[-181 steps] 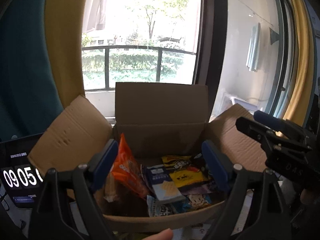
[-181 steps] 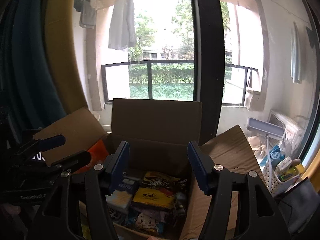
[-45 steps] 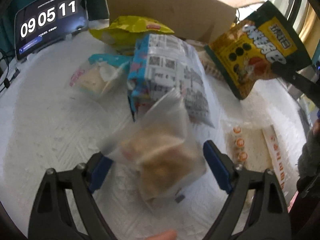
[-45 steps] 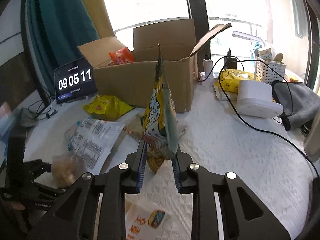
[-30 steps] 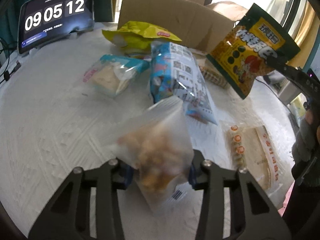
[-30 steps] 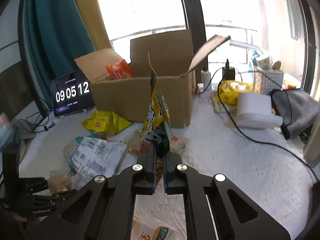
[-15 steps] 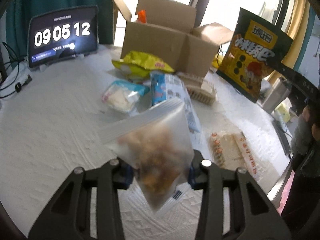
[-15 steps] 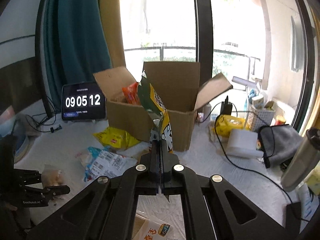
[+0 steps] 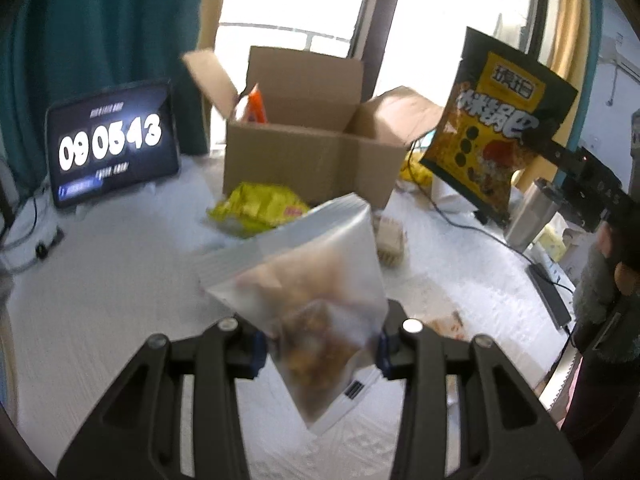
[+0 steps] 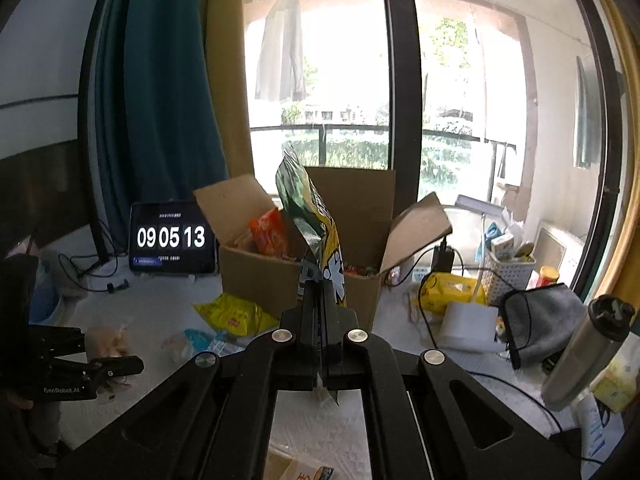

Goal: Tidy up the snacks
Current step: 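Carry the nut bag and yellow-green bag toward the cardboard box, then lower both held bags into the box and open both grippers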

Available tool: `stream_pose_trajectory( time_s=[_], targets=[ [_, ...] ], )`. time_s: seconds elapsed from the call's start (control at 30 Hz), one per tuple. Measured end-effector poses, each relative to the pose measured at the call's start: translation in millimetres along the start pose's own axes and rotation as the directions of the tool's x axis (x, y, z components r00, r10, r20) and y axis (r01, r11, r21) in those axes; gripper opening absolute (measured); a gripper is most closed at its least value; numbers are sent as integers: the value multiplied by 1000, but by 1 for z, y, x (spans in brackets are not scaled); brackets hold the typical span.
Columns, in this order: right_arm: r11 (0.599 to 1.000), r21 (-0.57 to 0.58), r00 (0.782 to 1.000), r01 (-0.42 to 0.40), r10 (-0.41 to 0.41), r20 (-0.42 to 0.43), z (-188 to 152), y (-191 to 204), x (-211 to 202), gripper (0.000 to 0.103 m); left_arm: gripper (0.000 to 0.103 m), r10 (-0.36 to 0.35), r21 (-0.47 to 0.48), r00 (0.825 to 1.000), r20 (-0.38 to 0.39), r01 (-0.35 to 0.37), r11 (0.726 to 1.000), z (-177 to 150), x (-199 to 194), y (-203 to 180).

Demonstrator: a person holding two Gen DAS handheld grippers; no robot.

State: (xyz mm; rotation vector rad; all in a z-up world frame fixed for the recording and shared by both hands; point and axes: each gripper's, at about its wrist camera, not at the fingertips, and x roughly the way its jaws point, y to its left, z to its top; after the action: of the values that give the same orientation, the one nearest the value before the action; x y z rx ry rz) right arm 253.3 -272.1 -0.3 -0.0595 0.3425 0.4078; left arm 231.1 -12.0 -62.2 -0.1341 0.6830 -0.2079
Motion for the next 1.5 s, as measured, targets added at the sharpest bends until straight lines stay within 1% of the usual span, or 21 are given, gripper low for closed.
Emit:
stream_pose_trajectory(
  time_s=[0.17,0.37,0.47,0.63,0.73,0.83,0.93,1.0,1.07,1.13,1.17,1.2,1.27,1.33,1.4,1.43,1.47,1.5],
  targets=[
    [1000,-8,1000,5,-5,24,16,-2,7,1,41,-15,63,998,54,11,998,29,-3,-7],
    [998,-58,999,27,-24,46,38,-2,25,1,41,-28,93,993,112,18,995,67,0,-2],
    [996,-82,998,42,-37,60,52,-4,42,1,41,-30,106,990,134,16,994,86,6,0],
    [993,-97,995,61,-53,87,78,-12,72,1,41,-14,130,979,205,-13,991,128,18,2],
    [995,-84,995,54,-47,86,89,-19,91,1,41,-15,157,975,223,-20,987,149,30,1],
    [994,-85,993,75,-67,95,100,-24,107,1,41,-15,172,971,239,-27,985,167,43,1],
    [993,-79,991,92,-83,101,109,-30,126,1,41,-39,180,963,266,-10,984,188,58,5],
    [993,-73,991,98,-90,101,114,-33,137,1,41,-85,193,950,301,26,981,199,69,8],
    [992,-68,989,110,-102,110,116,-36,150,1,42,-102,197,944,313,40,980,208,83,10],
    [991,-62,987,122,-114,116,117,-36,164,1,41,-106,195,945,309,46,980,218,103,13],
    [993,-51,988,110,-104,115,116,-38,172,1,42,-110,186,948,299,55,981,223,119,16],
    [996,-29,991,81,-77,110,117,-41,180,1,42,-108,181,951,288,57,982,227,131,18],
    [998,7,994,67,-68,84,116,-45,197,1,42,-94,161,963,253,54,986,235,160,26],
    [998,8,996,63,-64,59,115,-44,219,1,44,-58,130,974,217,30,991,242,184,33],
    [998,10,997,69,-70,29,114,-45,244,1,50,-38,107,984,176,19,994,249,204,38],
    [998,5,998,65,-65,0,113,-44,257,4,63,-25,107,987,160,8,994,250,210,39],
    [998,-6,997,59,-59,-50,110,-44,272,6,79,-9,103,988,157,-7,995,251,214,40],
    [998,-10,995,66,-67,-75,108,-43,280,19,85,-7,97,987,161,-9,995,249,213,43]
  ],
)
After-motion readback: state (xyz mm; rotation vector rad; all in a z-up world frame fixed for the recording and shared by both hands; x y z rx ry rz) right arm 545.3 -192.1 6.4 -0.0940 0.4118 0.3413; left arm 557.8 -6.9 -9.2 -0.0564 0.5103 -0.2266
